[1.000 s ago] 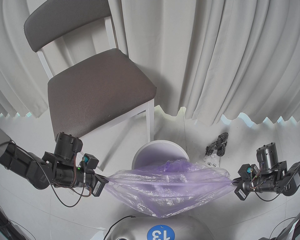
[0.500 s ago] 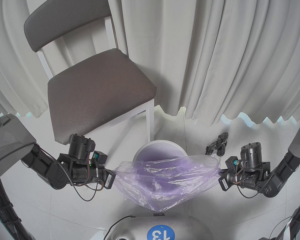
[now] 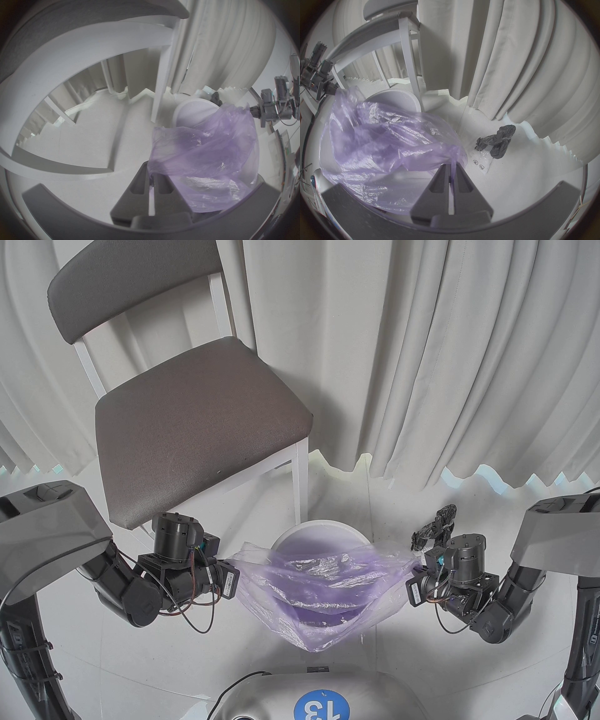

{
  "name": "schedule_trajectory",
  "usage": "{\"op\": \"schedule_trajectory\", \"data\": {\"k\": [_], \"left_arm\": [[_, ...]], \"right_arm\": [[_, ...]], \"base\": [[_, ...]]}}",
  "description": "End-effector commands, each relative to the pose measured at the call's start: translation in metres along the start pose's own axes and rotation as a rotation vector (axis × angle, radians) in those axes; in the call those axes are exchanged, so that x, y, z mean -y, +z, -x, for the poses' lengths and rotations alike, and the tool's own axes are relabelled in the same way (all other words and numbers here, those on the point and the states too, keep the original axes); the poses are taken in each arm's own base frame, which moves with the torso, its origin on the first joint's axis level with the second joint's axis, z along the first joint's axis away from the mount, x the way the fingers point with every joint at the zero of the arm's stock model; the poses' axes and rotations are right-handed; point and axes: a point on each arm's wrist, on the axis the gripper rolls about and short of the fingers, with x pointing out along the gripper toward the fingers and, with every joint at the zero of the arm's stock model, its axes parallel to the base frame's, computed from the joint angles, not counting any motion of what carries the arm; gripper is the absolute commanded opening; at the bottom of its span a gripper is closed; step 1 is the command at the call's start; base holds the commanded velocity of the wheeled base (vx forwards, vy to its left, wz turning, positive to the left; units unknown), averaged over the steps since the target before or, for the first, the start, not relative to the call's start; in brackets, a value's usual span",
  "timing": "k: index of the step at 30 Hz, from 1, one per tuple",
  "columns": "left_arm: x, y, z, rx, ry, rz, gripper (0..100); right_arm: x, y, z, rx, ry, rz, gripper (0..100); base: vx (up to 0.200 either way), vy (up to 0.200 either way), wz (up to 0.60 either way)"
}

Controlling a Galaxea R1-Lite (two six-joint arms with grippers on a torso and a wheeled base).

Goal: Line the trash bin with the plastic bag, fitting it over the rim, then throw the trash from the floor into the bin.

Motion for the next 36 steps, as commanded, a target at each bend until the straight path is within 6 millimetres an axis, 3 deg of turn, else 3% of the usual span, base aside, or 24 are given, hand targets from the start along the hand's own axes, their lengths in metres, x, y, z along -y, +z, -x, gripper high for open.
{"op": "schedule_trajectory", "data": {"k": [1, 11, 19, 25, 36], "left_arm": [[-0.011, -0.005, -0.005, -0.014, 0.030, 0.013, 0], [-0.017, -0.014, -0.017, -0.046, 0.042, 0.018, 0], [-0.001, -0.009, 0.004, -0.019, -0.081, 0.003, 0], [0.005, -0.009, -0.009, 0.027, -0.068, 0.002, 0], [-0.005, -0.019, -0.044, 0.097, 0.046, 0.015, 0]], "right_arm": [[-0.004, -0.010, -0.007, -0.034, 0.001, 0.006, 0], [0.003, -0.038, 0.011, -0.179, 0.011, 0.161, 0], [-0.002, -0.036, 0.018, -0.152, 0.032, 0.184, 0], [-0.002, -0.028, 0.009, -0.063, 0.002, 0.155, 0], [0.002, -0.023, -0.017, -0.026, -0.070, 0.079, 0]], "base": [[0.000, 0.000, 0.00], [0.000, 0.000, 0.00], [0.000, 0.000, 0.00], [0.000, 0.000, 0.00], [0.000, 0.000, 0.00]]}}
